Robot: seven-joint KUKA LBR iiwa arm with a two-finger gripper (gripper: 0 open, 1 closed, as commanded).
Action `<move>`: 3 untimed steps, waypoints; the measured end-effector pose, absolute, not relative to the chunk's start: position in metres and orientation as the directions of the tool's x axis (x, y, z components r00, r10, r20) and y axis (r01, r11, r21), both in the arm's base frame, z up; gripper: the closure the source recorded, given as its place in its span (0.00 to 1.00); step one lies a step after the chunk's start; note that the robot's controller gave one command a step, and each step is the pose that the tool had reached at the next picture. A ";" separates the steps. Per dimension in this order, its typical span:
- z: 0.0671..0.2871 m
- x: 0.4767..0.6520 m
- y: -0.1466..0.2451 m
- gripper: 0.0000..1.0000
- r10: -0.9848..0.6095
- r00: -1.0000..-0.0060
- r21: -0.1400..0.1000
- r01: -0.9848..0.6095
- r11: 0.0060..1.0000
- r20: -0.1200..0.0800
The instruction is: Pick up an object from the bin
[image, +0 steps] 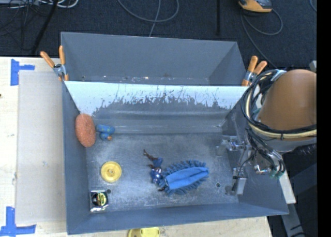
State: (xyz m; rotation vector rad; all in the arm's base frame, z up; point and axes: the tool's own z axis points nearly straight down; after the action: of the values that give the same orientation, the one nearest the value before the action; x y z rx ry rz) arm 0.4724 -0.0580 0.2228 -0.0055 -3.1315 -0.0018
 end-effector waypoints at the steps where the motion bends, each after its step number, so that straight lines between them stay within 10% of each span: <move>1: 0.227 0.474 -0.058 0.00 0.000 -1.000 0.000 0.000 1.000 0.002; 2: 0.158 0.496 -0.028 0.00 -0.083 -0.997 0.000 -0.083 0.997 -0.004; 3: 0.154 0.520 -0.001 0.00 -0.135 -0.991 0.001 -0.135 0.991 0.004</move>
Offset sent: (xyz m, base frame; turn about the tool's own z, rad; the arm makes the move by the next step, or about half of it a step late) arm 0.0470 0.0682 -0.1528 -0.1882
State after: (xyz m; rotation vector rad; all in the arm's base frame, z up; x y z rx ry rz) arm 0.5205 -0.0012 0.1536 0.2125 -3.1299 -0.0008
